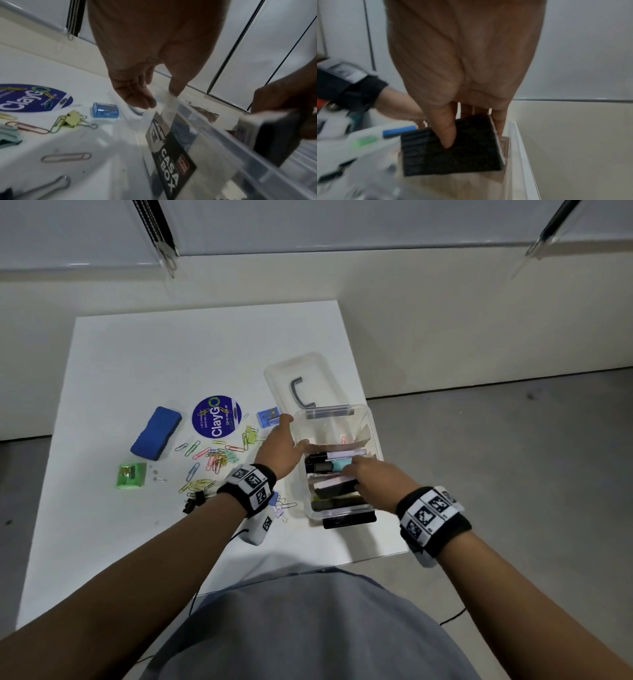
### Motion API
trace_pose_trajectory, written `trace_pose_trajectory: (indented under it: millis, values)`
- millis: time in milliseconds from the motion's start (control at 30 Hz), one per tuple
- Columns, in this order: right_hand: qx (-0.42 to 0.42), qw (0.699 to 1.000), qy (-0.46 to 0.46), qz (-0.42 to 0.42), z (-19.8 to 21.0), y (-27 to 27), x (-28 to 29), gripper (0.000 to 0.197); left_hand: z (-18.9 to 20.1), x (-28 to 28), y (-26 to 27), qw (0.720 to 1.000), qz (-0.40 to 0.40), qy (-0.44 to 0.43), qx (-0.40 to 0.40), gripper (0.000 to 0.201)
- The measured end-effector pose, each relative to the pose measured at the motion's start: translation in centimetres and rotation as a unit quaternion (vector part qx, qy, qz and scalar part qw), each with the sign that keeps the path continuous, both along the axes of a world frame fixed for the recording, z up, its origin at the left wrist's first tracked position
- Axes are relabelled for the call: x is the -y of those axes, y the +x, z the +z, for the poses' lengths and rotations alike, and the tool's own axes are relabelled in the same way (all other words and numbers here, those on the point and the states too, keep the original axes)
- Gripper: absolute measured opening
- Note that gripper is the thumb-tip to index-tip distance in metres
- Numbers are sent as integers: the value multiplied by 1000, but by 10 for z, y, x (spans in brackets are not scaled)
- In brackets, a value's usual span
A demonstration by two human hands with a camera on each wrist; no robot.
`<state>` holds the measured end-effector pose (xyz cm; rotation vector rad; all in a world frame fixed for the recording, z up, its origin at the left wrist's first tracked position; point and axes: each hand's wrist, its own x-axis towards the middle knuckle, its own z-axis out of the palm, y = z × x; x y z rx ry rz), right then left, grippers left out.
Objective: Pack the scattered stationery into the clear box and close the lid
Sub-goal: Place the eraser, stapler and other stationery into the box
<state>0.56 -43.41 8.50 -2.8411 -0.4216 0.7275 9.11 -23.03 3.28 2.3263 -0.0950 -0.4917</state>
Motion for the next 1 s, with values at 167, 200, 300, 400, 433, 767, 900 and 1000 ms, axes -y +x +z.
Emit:
trace_pose_trajectory:
  millis: [167, 200, 300, 400, 433, 767, 900, 1000]
  values:
    - [75, 994, -82, 21, -22, -14, -15, 37, -10, 2, -3, 1000, 8, -15, -10, 54]
    - [73, 994, -80, 20, -23, -14, -19, 35, -10, 2, -3, 1000, 12, -16, -10, 53]
    - [39, 993, -108, 29, -27, -8, -25, 29, -10, 4, -6, 999, 25, -37, -10, 53]
    - [-22, 989, -136, 46, -26, 2, -28, 31, -11, 7, -8, 997, 42, -58, -17, 52]
    - [-39, 988, -143, 54, -24, 5, -30, 31, -12, 7, -8, 997, 47, -61, -17, 52]
    - [-160, 978, -125, 50, -8, 24, -70, 25, -12, -22, 3, 997, 57, -52, -6, 43]
    - [-105, 994, -39, 17, 10, 44, -105, 23, -31, -110, 38, 989, 134, 56, 33, 39]
    - [-71, 997, 43, -6, 14, 53, -129, 25, -44, -180, 60, 966, 162, 197, 45, 47]
